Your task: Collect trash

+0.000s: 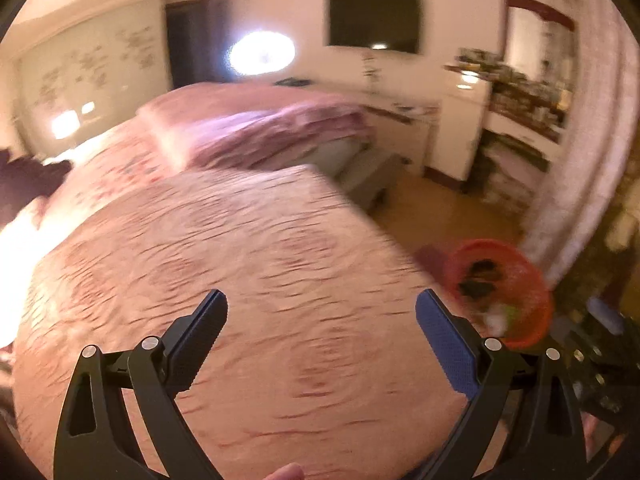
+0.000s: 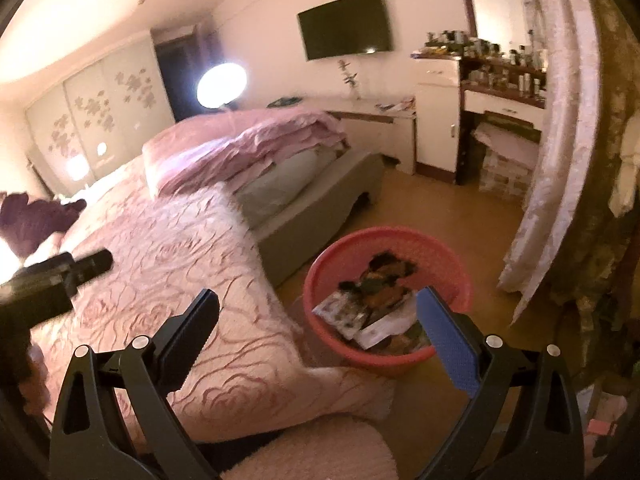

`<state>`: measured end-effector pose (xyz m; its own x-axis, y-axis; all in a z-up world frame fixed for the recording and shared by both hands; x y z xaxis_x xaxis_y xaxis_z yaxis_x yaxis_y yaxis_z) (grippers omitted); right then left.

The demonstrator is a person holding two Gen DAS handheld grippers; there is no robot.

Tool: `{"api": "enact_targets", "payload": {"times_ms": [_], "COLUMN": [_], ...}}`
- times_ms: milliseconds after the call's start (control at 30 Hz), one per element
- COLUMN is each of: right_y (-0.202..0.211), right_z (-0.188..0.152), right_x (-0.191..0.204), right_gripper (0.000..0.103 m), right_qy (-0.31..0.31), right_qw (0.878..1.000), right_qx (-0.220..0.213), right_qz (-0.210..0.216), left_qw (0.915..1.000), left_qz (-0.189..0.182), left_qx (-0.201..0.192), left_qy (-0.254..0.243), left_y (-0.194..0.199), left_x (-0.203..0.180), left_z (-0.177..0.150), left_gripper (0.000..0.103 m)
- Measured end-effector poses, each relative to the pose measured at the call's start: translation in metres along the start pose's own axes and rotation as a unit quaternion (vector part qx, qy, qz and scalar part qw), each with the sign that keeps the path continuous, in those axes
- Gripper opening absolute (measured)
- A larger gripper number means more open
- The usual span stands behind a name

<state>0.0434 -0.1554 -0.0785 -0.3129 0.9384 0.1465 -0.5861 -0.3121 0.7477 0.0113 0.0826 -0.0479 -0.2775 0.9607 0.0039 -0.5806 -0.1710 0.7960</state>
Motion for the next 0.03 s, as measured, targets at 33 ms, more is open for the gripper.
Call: {"api": "enact_targets", "payload": {"times_ms": [33], "right_y": [-0.0044], "right_z": [-0.0026], "right_x": [0.0063], "right_gripper": [0.096], "right_qy": [0.007], "right_qw": [1.000], "right_qx": [0.007], "right_qz": [0.005], "left_qw": [0.9997], "left_qz": [0.016], "left_qx": [0.006], "left_qy": [0.017], "left_y": [-0.0040], "left_x": [0.0207], "left_z": [-0.0039], "left_gripper": [0.092]}}
Point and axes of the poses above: each gripper's, at about its wrist camera, not at the fingertips, and y roughly against the way its jaws point, x to its left, z to its top, the point moved 6 cm from there along -y, roughly the way its jaws point, and after that the axes turned 10 degrees about x, right-handed, at the moved point
